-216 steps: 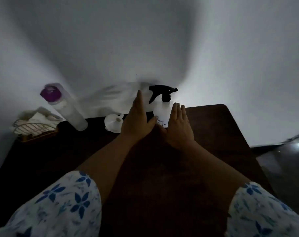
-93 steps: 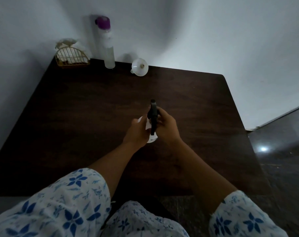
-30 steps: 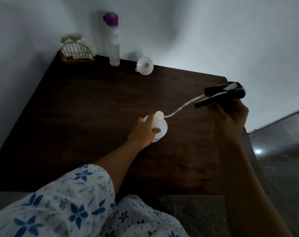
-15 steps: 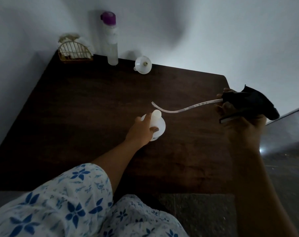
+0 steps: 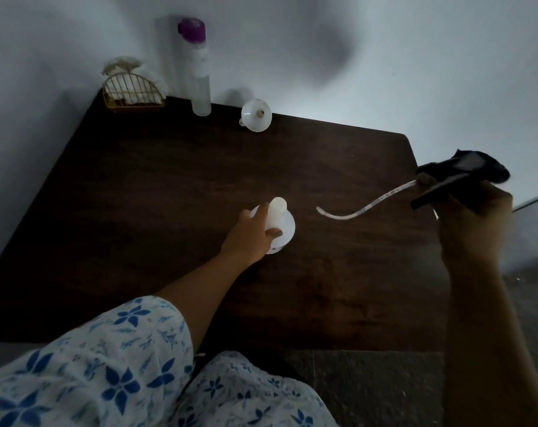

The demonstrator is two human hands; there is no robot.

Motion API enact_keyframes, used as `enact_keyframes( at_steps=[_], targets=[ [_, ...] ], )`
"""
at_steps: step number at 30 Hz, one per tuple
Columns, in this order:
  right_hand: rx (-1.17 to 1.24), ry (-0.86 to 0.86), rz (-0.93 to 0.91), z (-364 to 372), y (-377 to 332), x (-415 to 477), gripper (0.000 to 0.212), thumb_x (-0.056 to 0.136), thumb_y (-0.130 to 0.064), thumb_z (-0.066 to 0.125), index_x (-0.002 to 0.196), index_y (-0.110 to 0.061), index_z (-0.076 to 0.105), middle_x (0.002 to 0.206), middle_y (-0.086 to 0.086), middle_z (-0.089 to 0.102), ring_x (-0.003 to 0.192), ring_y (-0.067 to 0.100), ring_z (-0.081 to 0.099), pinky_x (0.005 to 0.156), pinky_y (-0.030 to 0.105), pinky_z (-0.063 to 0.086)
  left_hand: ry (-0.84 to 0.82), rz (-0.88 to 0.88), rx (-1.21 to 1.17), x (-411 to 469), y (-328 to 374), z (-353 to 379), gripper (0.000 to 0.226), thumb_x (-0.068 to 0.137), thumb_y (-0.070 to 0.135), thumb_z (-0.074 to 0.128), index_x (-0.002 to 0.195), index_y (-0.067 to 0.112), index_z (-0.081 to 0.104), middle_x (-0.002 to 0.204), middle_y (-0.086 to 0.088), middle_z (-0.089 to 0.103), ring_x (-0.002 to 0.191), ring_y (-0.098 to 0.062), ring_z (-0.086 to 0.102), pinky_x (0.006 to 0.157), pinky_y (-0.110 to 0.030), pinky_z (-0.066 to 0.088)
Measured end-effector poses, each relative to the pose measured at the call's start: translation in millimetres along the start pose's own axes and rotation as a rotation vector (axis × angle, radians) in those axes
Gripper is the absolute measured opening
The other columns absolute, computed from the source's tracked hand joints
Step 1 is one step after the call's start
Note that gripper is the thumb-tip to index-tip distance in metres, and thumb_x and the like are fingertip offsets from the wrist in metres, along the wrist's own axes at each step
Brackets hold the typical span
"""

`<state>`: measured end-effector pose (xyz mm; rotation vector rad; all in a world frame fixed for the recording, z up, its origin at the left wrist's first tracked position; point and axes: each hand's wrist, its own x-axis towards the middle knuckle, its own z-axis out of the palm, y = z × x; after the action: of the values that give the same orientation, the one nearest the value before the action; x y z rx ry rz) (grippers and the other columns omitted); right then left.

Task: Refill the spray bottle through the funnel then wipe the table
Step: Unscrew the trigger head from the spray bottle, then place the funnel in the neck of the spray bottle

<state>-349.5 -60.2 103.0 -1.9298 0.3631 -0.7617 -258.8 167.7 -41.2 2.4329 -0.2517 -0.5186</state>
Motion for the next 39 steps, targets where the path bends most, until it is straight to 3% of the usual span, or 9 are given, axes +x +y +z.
enact_keyframes(
  at_steps=[3, 5, 8, 10, 14, 19, 22, 27, 39],
  targets=[
    [-0.159, -0.024, 0.043, 3.4, 11.0, 10.2, 0.017, 0.068, -0.038, 0.074, 0.081, -0.029, 0.073, 0.077, -0.006, 0.071, 0.083, 0.017, 0.068, 0.078, 0.043, 0.054, 0.002, 0.0, 0.0, -0.1, -1.1, 0.0, 0.067, 0.089, 0.04, 0.053, 0.144, 0.026, 0.017, 0.142, -0.013, 0.03, 0.122, -0.028, 0.045, 0.096, -0.042, 0.042],
    [-0.245, -0.018, -0.009, 9.9, 16.1, 10.9, 0.022, 0.07, -0.029, 0.073, 0.087, -0.016, 0.072, 0.08, 0.002, 0.069, 0.082, 0.018, 0.066, 0.075, 0.04, 0.054, 0.007, 0.001, 0.003, 0.0, -1.9, -0.2, 0.067, 0.09, 0.04, 0.052, 0.144, 0.025, 0.017, 0.142, -0.013, 0.03, 0.122, -0.029, 0.044, 0.096, -0.041, 0.042],
    [-0.151, -0.099, -0.116, 25.6, 31.4, 5.0, 0.023, 0.074, -0.014, 0.07, 0.095, -0.023, 0.072, 0.095, -0.008, 0.069, 0.089, 0.003, 0.065, 0.077, 0.022, 0.052, 0.011, 0.002, -0.006, 0.6, -2.5, -0.5, 0.066, 0.09, 0.04, 0.052, 0.144, 0.025, 0.017, 0.142, -0.013, 0.028, 0.123, -0.029, 0.044, 0.097, -0.041, 0.041],
    [-0.14, -0.193, -0.131, 31.1, 52.6, -0.4, 0.021, 0.075, -0.013, 0.066, 0.093, -0.022, 0.074, 0.1, 0.001, 0.068, 0.092, 0.016, 0.066, 0.077, 0.031, 0.054, 0.007, -0.005, -0.025, 1.5, -3.6, -0.4, 0.066, 0.09, 0.041, 0.052, 0.144, 0.026, 0.017, 0.143, -0.012, 0.027, 0.123, -0.029, 0.044, 0.097, -0.041, 0.041],
    [-0.571, -0.402, -0.528, 37.4, 92.7, -8.6, 0.046, 0.066, -0.009, 0.081, 0.11, -0.005, 0.067, 0.106, 0.012, 0.069, 0.087, 0.031, 0.061, 0.08, 0.027, 0.046, 0.001, 0.001, -0.061, 1.2, -5.9, -0.4, 0.066, 0.089, 0.041, 0.053, 0.143, 0.027, 0.018, 0.142, -0.011, 0.028, 0.122, -0.028, 0.044, 0.095, -0.041, 0.042],
    [-0.82, -0.68, -0.802, 47.6, 118.4, -19.4, 0.058, 0.069, -0.023, 0.076, 0.123, -0.016, 0.056, 0.119, 0.006, 0.064, 0.091, 0.028, 0.061, 0.075, 0.042, 0.053, -0.006, -0.002, -0.045, -0.3, -3.6, -1.0, 0.064, 0.089, 0.04, 0.053, 0.142, 0.027, 0.019, 0.142, -0.01, 0.028, 0.121, -0.027, 0.044, 0.098, -0.043, 0.042],
    [-0.948, -0.812, -0.854, 51.2, 123.0, -26.2, 0.067, 0.057, -0.018, 0.082, 0.12, -0.016, 0.06, 0.12, 0.006, 0.064, 0.094, 0.029, 0.062, 0.072, 0.04, 0.053, -0.007, -0.012, -0.027, -0.8, -3.1, -0.8, 0.064, 0.089, 0.041, 0.052, 0.142, 0.029, 0.018, 0.142, -0.01, 0.028, 0.121, -0.028, 0.044, 0.097, -0.043, 0.042],
    [-1.008, -0.959, -0.94, 59.2, 137.3, -35.2, 0.059, 0.06, -0.018, 0.08, 0.117, -0.018, 0.064, 0.116, 0.002, 0.066, 0.094, 0.027, 0.064, 0.069, 0.036, 0.053, -0.005, -0.011, -0.017, -1.5, -2.5, -0.3, 0.065, 0.089, 0.041, 0.053, 0.143, 0.029, 0.018, 0.142, -0.01, 0.028, 0.122, -0.027, 0.044, 0.097, -0.042, 0.043],
    [-1.089, -1.186, -0.866, 75.2, 133.1, -37.8, 0.074, 0.06, -0.03, 0.081, 0.127, -0.019, 0.054, 0.123, 0.004, 0.062, 0.103, 0.027, 0.062, 0.073, 0.036, 0.052, -0.055, 0.027, 0.005, -0.7, -4.5, -11.8, 0.068, 0.087, 0.046, 0.054, 0.142, 0.032, 0.017, 0.14, -0.01, 0.028, 0.122, -0.026, 0.043, 0.096, -0.042, 0.044]
  ],
)
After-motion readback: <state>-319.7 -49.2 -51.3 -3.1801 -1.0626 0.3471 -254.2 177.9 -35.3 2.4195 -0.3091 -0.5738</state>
